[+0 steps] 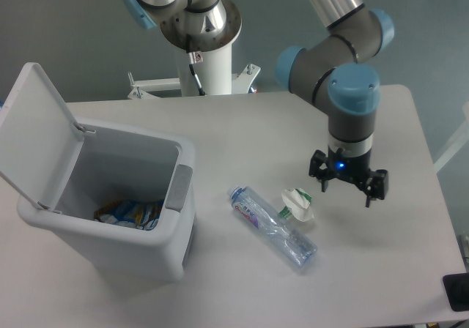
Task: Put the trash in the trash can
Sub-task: 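Move the open gripper over the white-and-green wrapper on the bottle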
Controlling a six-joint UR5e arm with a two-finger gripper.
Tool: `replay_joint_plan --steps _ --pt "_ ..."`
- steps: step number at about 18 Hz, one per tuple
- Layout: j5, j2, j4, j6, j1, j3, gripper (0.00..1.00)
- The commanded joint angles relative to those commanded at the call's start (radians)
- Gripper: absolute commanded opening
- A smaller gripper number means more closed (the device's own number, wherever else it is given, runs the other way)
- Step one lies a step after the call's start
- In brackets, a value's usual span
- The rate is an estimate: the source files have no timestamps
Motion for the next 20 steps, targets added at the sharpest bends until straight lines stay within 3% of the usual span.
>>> replay_joint_plan --steps 5,9,12,15,18,20 --pt "0.005 -0.005 -0.005 0.006 -0.015 -0.029 1.0" --pt "0.006 0.073 -0.035 -0.003 -0.019 -0.092 1.0" --pt "0.006 0.09 -0.037 -0.005 -0.019 -0.12 1.0" --pt "0.006 0.071 -0.035 -0.05 -0.058 -0.149 1.0" --pt "0.006 0.006 -0.02 -0.145 -0.091 -0.115 0.99" --pt "0.008 -0.006 -0.021 -0.187 -0.098 -0.091 0.66"
